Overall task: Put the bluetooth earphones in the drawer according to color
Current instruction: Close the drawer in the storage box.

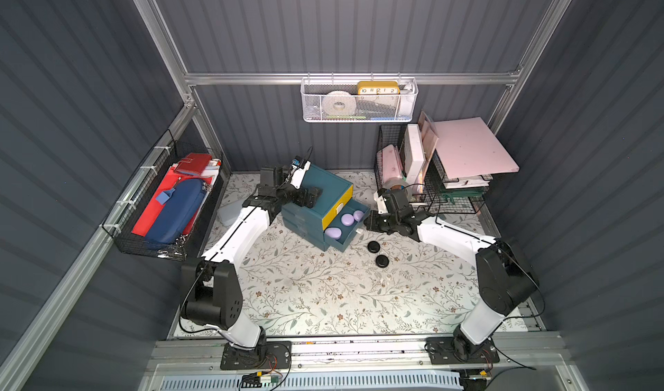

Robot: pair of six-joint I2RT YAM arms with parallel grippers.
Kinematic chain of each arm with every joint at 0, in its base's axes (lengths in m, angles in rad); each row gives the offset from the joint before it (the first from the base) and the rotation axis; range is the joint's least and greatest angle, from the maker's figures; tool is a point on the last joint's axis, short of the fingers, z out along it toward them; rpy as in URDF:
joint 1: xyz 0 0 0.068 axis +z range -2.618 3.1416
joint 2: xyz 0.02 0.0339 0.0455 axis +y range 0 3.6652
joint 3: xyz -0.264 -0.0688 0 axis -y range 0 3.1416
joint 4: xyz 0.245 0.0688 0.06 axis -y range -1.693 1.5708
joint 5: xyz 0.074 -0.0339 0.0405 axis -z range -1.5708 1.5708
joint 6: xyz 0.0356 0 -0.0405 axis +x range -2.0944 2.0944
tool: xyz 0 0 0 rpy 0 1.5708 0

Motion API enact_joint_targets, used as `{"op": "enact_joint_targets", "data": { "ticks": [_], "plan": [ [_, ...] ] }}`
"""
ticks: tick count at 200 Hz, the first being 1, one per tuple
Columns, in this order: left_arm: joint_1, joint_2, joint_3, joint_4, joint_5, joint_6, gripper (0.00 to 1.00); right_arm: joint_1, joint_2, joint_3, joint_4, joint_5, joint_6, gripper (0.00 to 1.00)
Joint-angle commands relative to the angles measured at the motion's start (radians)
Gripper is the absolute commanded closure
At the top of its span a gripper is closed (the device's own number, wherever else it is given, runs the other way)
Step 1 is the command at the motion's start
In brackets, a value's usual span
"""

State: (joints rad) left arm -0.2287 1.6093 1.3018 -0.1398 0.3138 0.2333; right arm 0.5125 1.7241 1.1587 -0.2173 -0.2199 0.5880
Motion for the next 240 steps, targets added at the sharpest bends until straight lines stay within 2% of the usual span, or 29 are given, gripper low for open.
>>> {"op": "enact_joint_targets", "data": {
  "ticks": [1, 174, 240],
  "plan": [
    [-0.008, 0.028, -0.039, -0.188, 0.002, -0.037, 0.01, 0.003, 0.028, 0.05, 0.049, -0.059, 0.0, 1.0],
    [-0.009, 0.026, -0.039, -0.188, 0.005, -0.038, 0.01, 0.011, 0.225, 0.201, 0.23, -0.196, 0.109, 1.0],
    [-0.009, 0.028, -0.039, -0.188, 0.005, -0.038, 0.0, 0.01, 0.187, 0.141, 0.263, -0.173, 0.143, 1.0]
  ]
}}
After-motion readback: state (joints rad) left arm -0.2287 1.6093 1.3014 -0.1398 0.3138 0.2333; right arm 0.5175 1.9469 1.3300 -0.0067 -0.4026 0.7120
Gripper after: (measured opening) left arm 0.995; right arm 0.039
